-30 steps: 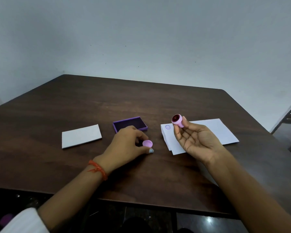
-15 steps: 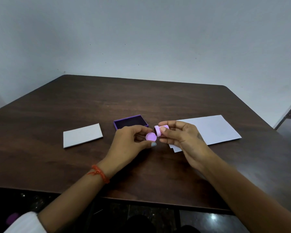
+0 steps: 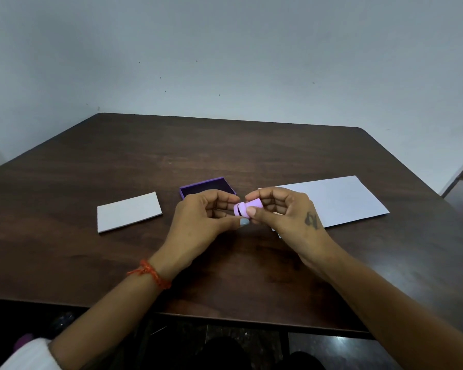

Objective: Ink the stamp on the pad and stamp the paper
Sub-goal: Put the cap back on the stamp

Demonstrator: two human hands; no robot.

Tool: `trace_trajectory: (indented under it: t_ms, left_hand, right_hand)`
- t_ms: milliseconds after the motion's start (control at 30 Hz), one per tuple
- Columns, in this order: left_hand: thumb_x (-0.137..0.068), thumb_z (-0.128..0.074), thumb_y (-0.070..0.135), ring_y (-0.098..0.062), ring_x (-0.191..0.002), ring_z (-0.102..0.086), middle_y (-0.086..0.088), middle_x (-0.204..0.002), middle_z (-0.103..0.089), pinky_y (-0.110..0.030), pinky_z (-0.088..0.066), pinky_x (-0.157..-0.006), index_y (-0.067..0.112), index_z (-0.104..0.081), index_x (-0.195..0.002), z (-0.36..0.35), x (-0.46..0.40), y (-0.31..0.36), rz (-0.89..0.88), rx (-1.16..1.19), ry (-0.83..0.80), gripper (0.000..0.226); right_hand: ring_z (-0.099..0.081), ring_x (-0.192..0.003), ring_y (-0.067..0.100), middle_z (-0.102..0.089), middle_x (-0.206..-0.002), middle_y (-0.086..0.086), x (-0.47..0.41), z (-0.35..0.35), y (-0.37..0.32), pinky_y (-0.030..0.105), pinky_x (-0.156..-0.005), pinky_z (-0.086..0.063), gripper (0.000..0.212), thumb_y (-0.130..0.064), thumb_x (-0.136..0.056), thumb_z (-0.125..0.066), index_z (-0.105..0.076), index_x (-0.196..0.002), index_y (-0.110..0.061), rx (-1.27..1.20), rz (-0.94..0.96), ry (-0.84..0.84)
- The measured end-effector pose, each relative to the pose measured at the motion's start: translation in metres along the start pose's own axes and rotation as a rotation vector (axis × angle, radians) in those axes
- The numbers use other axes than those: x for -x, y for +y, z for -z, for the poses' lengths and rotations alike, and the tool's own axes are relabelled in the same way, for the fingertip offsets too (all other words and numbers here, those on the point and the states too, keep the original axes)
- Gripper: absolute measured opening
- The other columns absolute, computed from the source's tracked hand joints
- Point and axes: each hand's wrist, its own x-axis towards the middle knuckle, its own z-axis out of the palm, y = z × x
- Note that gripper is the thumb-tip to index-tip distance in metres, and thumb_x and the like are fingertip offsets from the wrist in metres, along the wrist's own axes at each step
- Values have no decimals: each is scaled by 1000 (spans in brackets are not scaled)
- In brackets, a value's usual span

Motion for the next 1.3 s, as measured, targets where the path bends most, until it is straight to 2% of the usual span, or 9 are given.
trace_trajectory:
  t_ms: [133,367,767,833,900,1000,1133,1200,1300]
  left_hand:
    - [-58,-83,17,-4,-71,-69,7,-80,-73,-9,-51,-63,23,-70,-88,1,0,1,-8,-22,8,33]
    - [-53,-84,22,-5,-68,-68,7,-74,-73,-11,-52,-63,26,-70,-78,2,0,3,-9,-44,24,29]
    - [-54,-84,20,-8,-68,-69,2,-74,-74,-14,-54,-64,17,-71,-80,2,3,4,-26,-72,-5,29]
    - [-54,-85,19,-8,-67,-69,2,-74,-74,-15,-54,-64,16,-71,-80,2,2,4,-28,-65,12,29]
    - [-53,-85,19,-8,-67,-69,1,-74,-74,-14,-54,-64,16,-72,-79,3,2,5,-24,-47,23,29]
    - [-54,-85,20,-7,-66,-68,2,-74,-74,-12,-53,-62,16,-72,-79,3,2,5,-22,-67,2,29]
    - [-53,-85,19,-6,-66,-68,3,-73,-73,-10,-51,-60,16,-71,-79,3,3,6,-37,-66,2,29]
    - [-54,-85,20,-6,-66,-68,4,-73,-73,-10,-51,-60,17,-71,-79,2,2,6,-38,-65,6,29]
    - [-54,-85,19,-7,-66,-68,3,-74,-73,-11,-52,-62,17,-71,-78,3,2,6,-37,-55,23,28]
  right_hand:
    - [-68,-80,0,-74,-87,-10,-1,1,0,9,-66,-51,17,-22,-71,-75,-71,-86,-29,53,27,-4]
    - [-69,-84,3,-73,-88,-9,-1,2,1,19,-81,-55,20,-16,-71,-75,-70,-84,-30,44,54,-45]
    - [-72,-65,12,-75,-78,1,0,-1,4,24,-67,-59,13,-34,-76,-68,-70,-84,-23,66,-49,-70]
    - [-73,-72,14,-75,-86,4,0,2,3,28,-70,-60,15,-27,-76,-71,-69,-91,-24,0,-41,-62]
    - [-73,-76,12,-75,-88,2,0,6,2,23,-66,-58,19,-17,-76,-72,-69,-92,-26,-59,-40,-75]
    - [-72,-69,11,-75,-76,-4,0,8,2,16,-60,-55,15,-12,-76,-71,-72,-86,-22,-58,-53,-116]
    - [-71,-59,14,-74,-63,-1,-1,6,3,17,-56,-56,11,-28,-77,-68,-72,-82,-19,-37,-112,-115]
    - [-72,-62,14,-76,-68,-1,-1,6,3,18,-58,-56,13,-32,-76,-69,-72,-84,-22,-30,-113,-116]
    - [-73,-73,14,-77,-84,0,-2,8,2,21,-64,-58,18,-18,-74,-73,-70,-91,-25,-116,-91,-111]
